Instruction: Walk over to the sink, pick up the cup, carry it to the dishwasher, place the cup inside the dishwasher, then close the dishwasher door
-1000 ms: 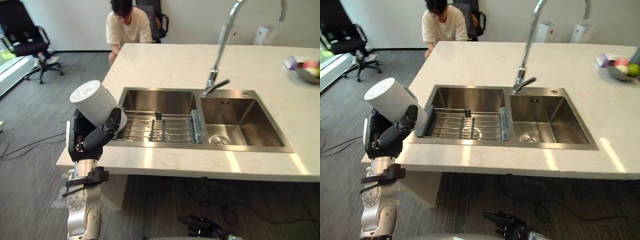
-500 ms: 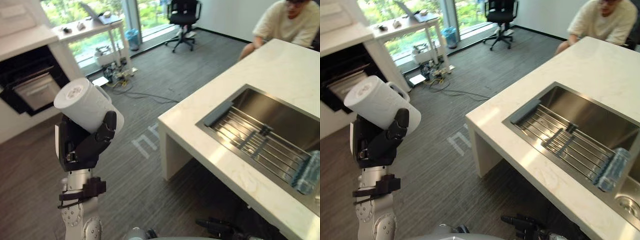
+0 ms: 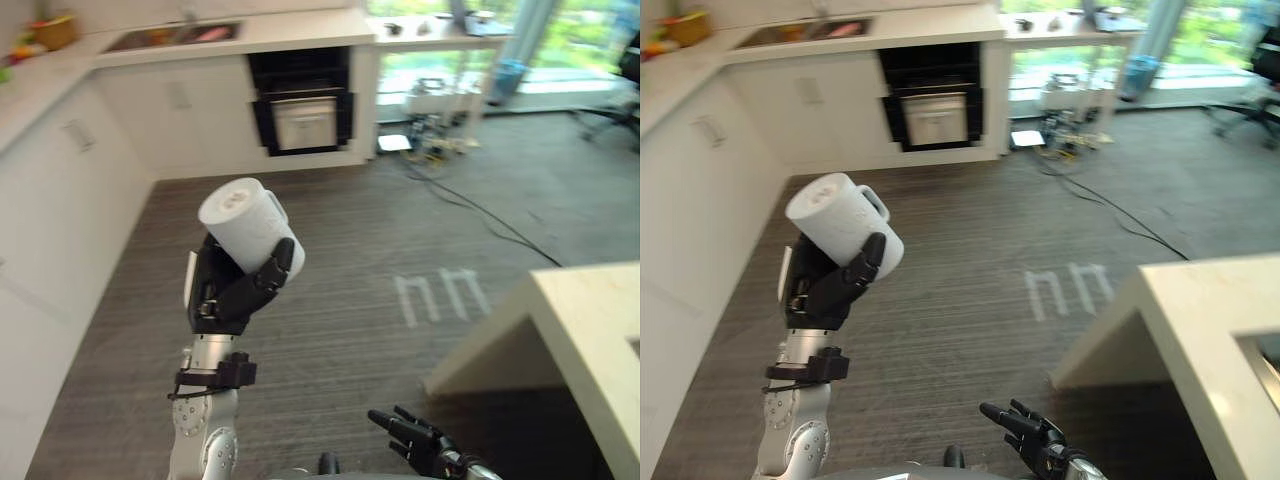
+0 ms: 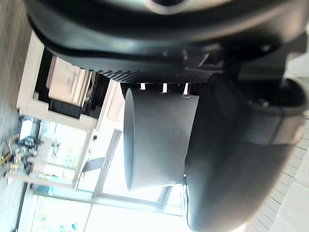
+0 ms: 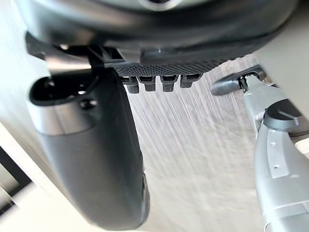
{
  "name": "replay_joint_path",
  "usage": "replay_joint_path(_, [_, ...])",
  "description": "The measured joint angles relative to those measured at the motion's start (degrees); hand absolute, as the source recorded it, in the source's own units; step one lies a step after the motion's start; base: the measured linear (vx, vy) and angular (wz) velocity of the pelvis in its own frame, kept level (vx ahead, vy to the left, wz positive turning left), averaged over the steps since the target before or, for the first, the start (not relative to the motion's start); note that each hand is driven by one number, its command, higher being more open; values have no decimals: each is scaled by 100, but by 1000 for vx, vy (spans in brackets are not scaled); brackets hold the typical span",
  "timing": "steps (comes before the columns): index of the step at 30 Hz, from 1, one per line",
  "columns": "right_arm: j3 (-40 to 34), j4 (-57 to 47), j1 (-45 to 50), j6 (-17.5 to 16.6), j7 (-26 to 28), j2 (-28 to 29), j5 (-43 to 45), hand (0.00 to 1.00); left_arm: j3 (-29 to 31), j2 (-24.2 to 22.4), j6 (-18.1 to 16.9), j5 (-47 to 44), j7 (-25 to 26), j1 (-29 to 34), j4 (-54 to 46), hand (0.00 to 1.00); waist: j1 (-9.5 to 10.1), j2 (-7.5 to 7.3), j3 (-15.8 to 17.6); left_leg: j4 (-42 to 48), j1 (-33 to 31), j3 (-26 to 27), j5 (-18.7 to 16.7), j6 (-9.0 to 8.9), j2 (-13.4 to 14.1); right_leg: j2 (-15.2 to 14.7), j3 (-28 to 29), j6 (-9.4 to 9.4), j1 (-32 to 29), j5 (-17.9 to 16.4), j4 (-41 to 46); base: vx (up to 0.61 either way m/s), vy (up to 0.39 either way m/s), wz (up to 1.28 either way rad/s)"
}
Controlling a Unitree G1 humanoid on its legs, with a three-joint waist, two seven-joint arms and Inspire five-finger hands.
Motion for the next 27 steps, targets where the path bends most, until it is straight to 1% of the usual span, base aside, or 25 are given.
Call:
replay_joint_path(1, [74,14,-34,48,4,2,0,100,-2,-11,-1,63,35,0,13,0,19,19,2,-69,38,-81,35,-31,27,154,98,0,-51,5,-290,78,-27,34])
replay_joint_path(2, [219,-11,-99,162,36,-16,-2,100,-11,-14,-28,222,95,-20,13,0,10,31,-3,-166,-16,-169,-1,28,116,451,359,4,-372,7,-533,64,-35,31])
replay_joint_path(3, [229,-34,-186,211,70,-14,1,100,-31,-10,-46,273,122,-52,14,0,3,23,28,-197,-79,-176,-13,51,187,646,577,9,-733,10,-444,72,-58,28])
replay_joint_path(4, [225,-70,-319,243,98,13,1,100,-72,56,-45,369,153,-127,38,0,-28,-39,132,-188,-87,-174,-27,86,267,865,893,38,-1139,31,-316,42,-50,17])
replay_joint_path(5, [225,-113,-347,255,112,36,1,100,-122,96,-45,399,153,-194,68,0,-53,-110,182,-157,-84,-174,-28,90,277,917,1031,66,-1282,85,-289,78,-78,30])
replay_joint_path(6, [223,-203,-362,250,149,89,9,100,-227,197,-45,451,133,-370,200,0,-90,-237,319,-4,-23,-281,-69,43,276,994,1304,80,-1459,300,-92,151,-145,71])
replay_joint_path(7, [219,-449,-357,244,179,97,16,100,-399,214,-32,515,58,-552,515,0,-205,-202,401,182,28,-588,-198,-81,389,1189,1613,-63,-1593,528,23,172,-161,90])
replay_joint_path(8, [229,-521,-346,244,180,99,19,100,-452,204,-15,555,-11,-595,601,0,-262,-176,417,300,17,-747,-239,-186,447,1271,1746,-88,-1621,665,-48,212,-189,112])
replay_joint_path(9, [283,-633,-288,231,170,105,23,100,-544,203,-2,577,-122,-625,663,0,-305,-184,414,504,-32,-968,-347,-289,483,1316,1935,-79,-1639,882,-240,156,-144,131])
replay_joint_path(10, [348,-784,-145,211,124,107,85,100,-626,217,13,579,-307,-630,626,0,-303,-305,376,871,-164,-1279,-609,-403,383,1110,2067,-40,-1544,1222,-609,167,-173,136])
replay_joint_path(11, [357,-834,-67,200,83,133,164,100,-634,246,19,577,-393,-629,552,0,-269,-453,376,1075,-201,-1370,-785,-415,246,852,2032,-4,-1488,1486,-697,206,-301,126])
replay_joint_path(12, [340,-784,-80,167,-70,127,257,100,-615,212,45,526,-494,-592,479,0,-168,-396,444,1592,-244,-1365,-1148,-469,309,826,1667,-179,-1386,1608,-478,239,-348,114])
replay_joint_path(13, [342,-805,-6,172,-212,79,376,100,-640,176,69,526,-538,-539,308,0,-143,-301,384,1997,-408,-871,-1346,-567,597,913,1314,-321,-1274,1376,-395,218,-335,103])
replay_joint_path(14, [343,-814,23,169,-245,77,410,100,-658,174,70,525,-542,-541,206,0,-123,-220,333,2044,-406,-740,-1451,-607,696,946,1185,-380,-1261,1270,-324,129,-176,92])
replay_joint_path(15, [345,-816,40,165,-288,92,429,100,-668,173,70,498,-573,-547,103,0,-109,-221,330,2051,-405,-711,-1504,-674,772,960,1075,-421,-1255,1182,-246,129,-207,61])
replay_joint_path(16, [411,-826,65,166,-385,97,527,100,-688,143,65,345,-679,-500,-113,0,-28,-229,322,2028,-369,-697,-1534,-753,880,1013,944,-482,-1200,1059,-216,126,-197,48])
replay_joint_path(17, [454,-825,89,160,-429,95,606,100,-712,122,65,293,-708,-481,-166,0,-12,-227,303,2008,-360,-698,-1546,-778,918,1035,894,-487,-1170,1013,-249,97,-161,28])
replay_joint_path(18, [535,-208,75,-219,-719,212,1089,100,-1115,476,45,206,-1150,-107,472,0,-266,-337,-335,2030,-500,-593,-1649,-808,903,1062,1138,-416,-1164,1040,-381,23,-34,7])
replay_joint_path(21, [533,-208,76,-219,-719,211,1089,100,-1114,475,45,206,-1150,-107,472,0,-270,-333,-335,2030,-499,-592,-1649,-808,902,1063,1139,-416,-1166,1040,-382,0,0,-2])
replay_joint_path(23, [479,-169,105,-227,-705,213,1091,100,-1049,445,45,205,-1149,-107,476,0,-288,-304,-352,2009,-457,-452,-1649,-808,915,1104,1253,-399,-1204,1073,-456,2,4,-31])
replay_joint_path(24, [401,-161,126,-287,-642,224,1094,100,-952,367,45,205,-1137,-113,489,0,-299,-256,-386,1950,-418,-338,-1643,-803,998,1146,1347,-405,-1173,1181,-613,17,0,-51])
replay_joint_path(25, [319,-131,141,-400,-556,249,1080,100,-857,276,45,204,-1103,-148,542,0,-377,-180,-454,1872,-405,-277,-1629,-795,1043,1185,1367,-400,-1045,1353,-918,29,5,-36])
replay_joint_path(27, [169,-13,143,-637,-342,274,1013,100,-757,192,46,200,-1005,-251,649,0,-472,-119,-501,1702,-269,-247,-1549,-783,1052,1186,1352,-380,-769,1582,-1400,55,10,-3])
